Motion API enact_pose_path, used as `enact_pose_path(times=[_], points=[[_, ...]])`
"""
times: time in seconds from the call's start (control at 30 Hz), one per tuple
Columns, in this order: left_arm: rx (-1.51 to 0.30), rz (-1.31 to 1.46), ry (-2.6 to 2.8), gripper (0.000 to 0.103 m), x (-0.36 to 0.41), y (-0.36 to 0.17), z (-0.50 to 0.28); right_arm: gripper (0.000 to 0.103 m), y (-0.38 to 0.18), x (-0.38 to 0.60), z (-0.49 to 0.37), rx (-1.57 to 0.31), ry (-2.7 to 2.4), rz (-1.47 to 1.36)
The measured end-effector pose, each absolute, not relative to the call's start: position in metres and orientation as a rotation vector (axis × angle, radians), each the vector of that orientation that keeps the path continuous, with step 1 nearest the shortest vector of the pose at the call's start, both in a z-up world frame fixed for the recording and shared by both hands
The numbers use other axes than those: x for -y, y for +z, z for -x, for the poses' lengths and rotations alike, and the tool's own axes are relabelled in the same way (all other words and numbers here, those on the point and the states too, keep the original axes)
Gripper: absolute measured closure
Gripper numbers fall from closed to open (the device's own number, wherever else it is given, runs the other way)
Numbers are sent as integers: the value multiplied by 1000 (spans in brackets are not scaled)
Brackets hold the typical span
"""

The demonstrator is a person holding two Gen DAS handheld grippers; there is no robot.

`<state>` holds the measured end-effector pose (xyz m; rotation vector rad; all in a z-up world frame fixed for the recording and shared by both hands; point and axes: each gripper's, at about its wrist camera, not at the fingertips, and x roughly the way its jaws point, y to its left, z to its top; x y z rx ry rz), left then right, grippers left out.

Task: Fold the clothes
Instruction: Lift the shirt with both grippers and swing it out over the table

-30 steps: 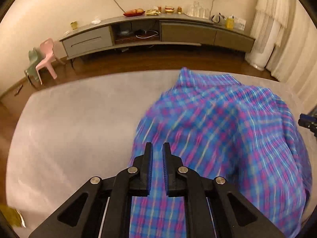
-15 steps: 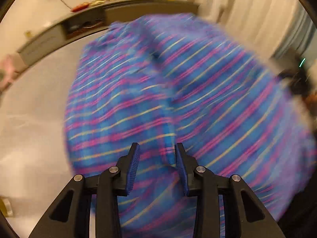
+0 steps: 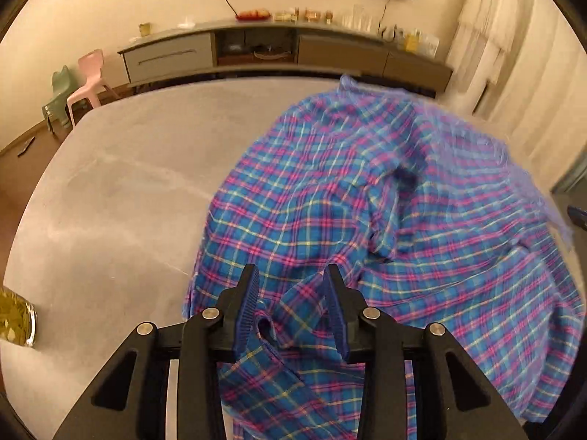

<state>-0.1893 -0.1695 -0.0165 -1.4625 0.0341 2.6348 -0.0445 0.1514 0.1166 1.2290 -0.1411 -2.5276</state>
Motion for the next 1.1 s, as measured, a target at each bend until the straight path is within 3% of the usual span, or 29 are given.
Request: enact_pose_path(times=[0.07,0.2,0.3,0.4,0.53,0.73,0.83,1.0,1.1], points=[[-78,1514,2629,67,170,-29,202,51,98,-100,38,117,-2345,-1250],[-136,1591,2702,65,193,-49,228,51,44,-33,30,-192,-2224,-1365],[-49,1629,2871,67,231,-47,243,52,39,-46,35,-358,-2297,-1398],[194,1622,2953,67,278,-40,242,52,40,-95,53,-415,-2431,-1515],[178,1619,2890,71,271,-42,234,53,43,-145,63,-727,-2663,-1632],[-167,1557,2677,69,197,-52,224,53,113,-138,25,-497,-2720,-1342],[-321,1517,2561,68,160,-57,219,53,109,-127,7,-397,-2657,-1321],[-262,1604,2749,65,200,-60,252,53,81,-138,1,-201,-2540,-1483],[-417,1719,2926,70,219,-60,267,53,92,-156,-7,159,-2406,-1389]])
